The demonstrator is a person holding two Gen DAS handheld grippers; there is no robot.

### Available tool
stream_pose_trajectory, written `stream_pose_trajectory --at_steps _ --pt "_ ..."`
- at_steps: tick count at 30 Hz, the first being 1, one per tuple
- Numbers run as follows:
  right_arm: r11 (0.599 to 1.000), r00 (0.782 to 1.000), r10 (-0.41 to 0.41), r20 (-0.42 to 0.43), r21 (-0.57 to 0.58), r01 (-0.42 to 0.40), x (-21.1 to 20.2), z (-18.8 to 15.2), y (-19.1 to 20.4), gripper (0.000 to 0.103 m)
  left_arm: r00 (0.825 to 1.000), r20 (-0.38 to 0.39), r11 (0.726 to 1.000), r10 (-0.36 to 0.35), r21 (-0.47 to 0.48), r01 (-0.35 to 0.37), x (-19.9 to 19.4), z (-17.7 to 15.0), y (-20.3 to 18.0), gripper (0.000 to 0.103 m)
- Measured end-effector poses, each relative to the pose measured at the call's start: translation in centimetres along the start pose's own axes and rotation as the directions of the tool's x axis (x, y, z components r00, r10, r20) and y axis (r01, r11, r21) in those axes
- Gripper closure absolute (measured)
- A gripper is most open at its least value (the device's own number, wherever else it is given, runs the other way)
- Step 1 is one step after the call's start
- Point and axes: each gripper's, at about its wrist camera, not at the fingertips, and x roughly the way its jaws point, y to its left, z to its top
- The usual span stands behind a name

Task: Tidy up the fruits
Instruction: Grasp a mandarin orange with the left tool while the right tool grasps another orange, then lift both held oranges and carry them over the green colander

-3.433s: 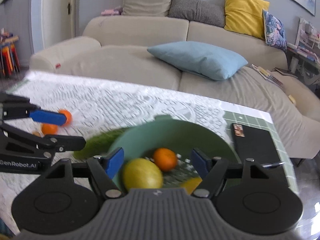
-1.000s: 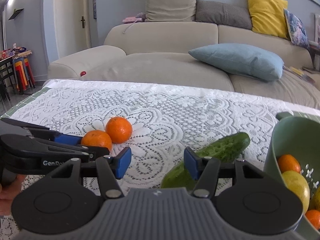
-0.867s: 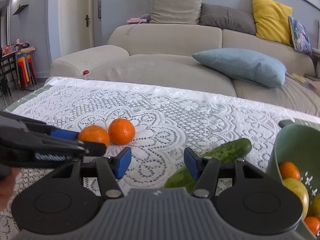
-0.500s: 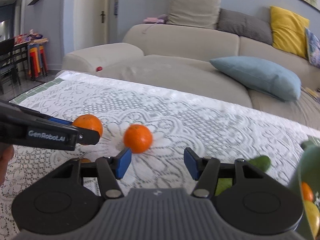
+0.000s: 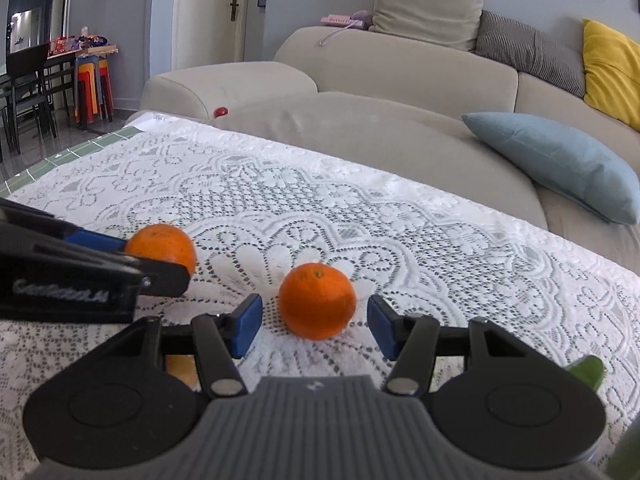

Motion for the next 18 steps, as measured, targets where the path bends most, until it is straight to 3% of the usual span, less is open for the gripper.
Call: stream_pose_trajectory --at_steps 6,18 --pt "1.0 1.0 -0.012 -0.012 -0.005 0.012 0.7 0.0 0.0 0.06 1.0 -0.011 1.0 -0.011 -0.011 0.011 0.3 0.0 0.0 0.052" --pt "1.0 1.0 0.007 -0.005 -0.009 -0.007 -2.0 -0.1 0.2 0.062 1.0 0.003 1.0 -0.02 -0.012 0.02 -0.6 -0.4 -0.1 0.052"
